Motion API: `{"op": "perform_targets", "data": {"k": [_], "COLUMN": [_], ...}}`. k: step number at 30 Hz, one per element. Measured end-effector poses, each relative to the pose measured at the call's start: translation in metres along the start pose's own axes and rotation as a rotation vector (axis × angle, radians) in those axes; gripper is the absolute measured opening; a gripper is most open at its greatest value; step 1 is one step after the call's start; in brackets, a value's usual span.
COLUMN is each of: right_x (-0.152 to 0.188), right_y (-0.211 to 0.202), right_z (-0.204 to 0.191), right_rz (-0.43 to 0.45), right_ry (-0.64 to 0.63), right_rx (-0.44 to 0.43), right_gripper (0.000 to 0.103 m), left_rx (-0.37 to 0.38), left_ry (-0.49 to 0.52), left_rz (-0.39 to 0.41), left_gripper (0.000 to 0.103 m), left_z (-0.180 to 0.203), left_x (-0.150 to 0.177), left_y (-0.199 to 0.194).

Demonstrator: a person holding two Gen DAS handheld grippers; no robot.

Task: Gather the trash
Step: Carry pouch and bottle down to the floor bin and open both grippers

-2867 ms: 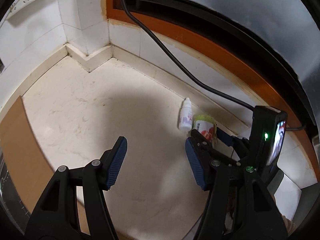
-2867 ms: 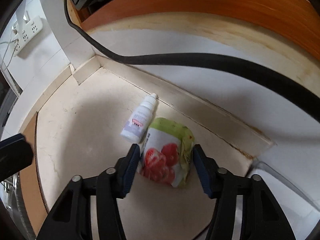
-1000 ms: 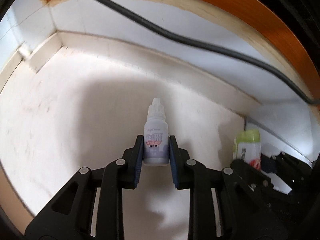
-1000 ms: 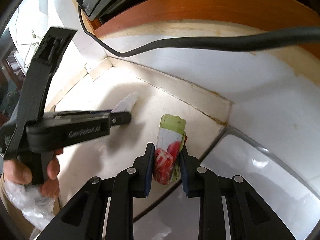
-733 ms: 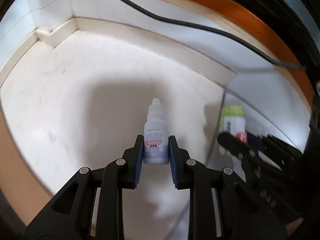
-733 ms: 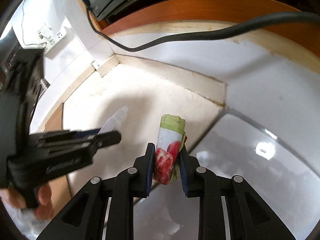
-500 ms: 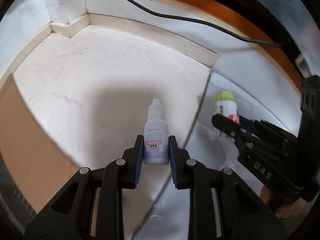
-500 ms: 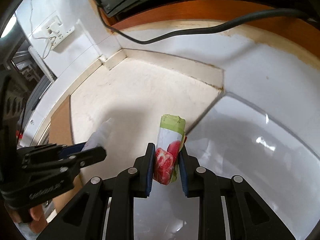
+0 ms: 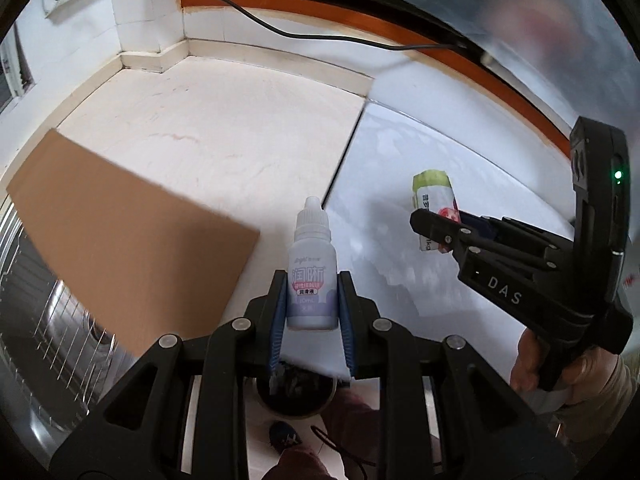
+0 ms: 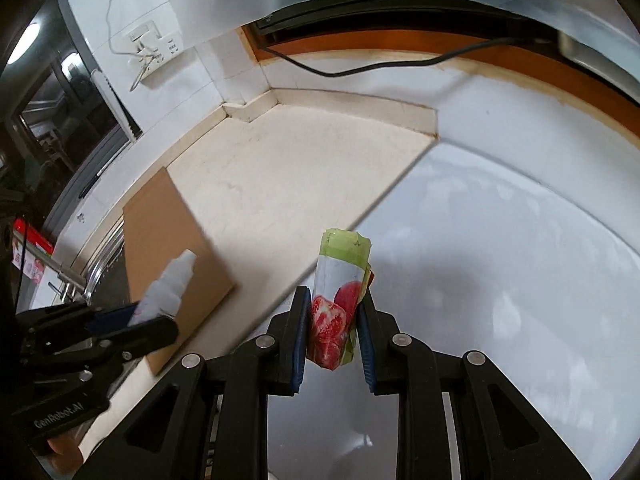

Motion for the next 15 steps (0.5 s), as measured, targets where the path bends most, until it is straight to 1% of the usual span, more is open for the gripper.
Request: {"op": "perform_targets", "data": {"k": [4, 7, 10, 11, 15], "right_x": [0.050, 0.091, 0.136, 0.145, 0.196], "right_y": [-0.033, -0.054, -0.072, -0.074, -0.085], "right_z": [-0.011, -0.020, -0.025, -0.026, -0.029], "right_rz": [0.002, 0.008, 0.007, 0.006, -0.028], "right_ry": [0.011, 0.027, 0.060, 0.068, 0.090], "right_rx": [0.019, 0.042, 0.065, 0.069, 0.088], "right_gripper": [0.022, 0.022, 0.022, 0.022, 0.022], "left_rx": [0.024, 0.039, 0.052, 0.059, 0.095], "left_ry": [0.035, 0.061, 0.089, 0.094, 0.101], "left_rz": [0.019, 0.030, 0.031, 0.029, 0.004], "left_gripper": [0.021, 0.021, 0.021, 0.021, 0.021], "left_z": [0.015, 0.020, 0.026, 0.028, 0.037], "left_x": [0.042, 0.067, 0.097, 0.105, 0.137], "left_y": [-0.032, -0.043, -0.050, -0.051, -0.048]}}
Point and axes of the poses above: each gripper's, at about its wrist camera, not at the fingertips, and y roughly the way its jaws point, z to its right, x to its underside, the point moved 8 cm from there along y, roughly the way its jaws point, and after that the axes turned 11 degrees about y, right-handed, at the moved point
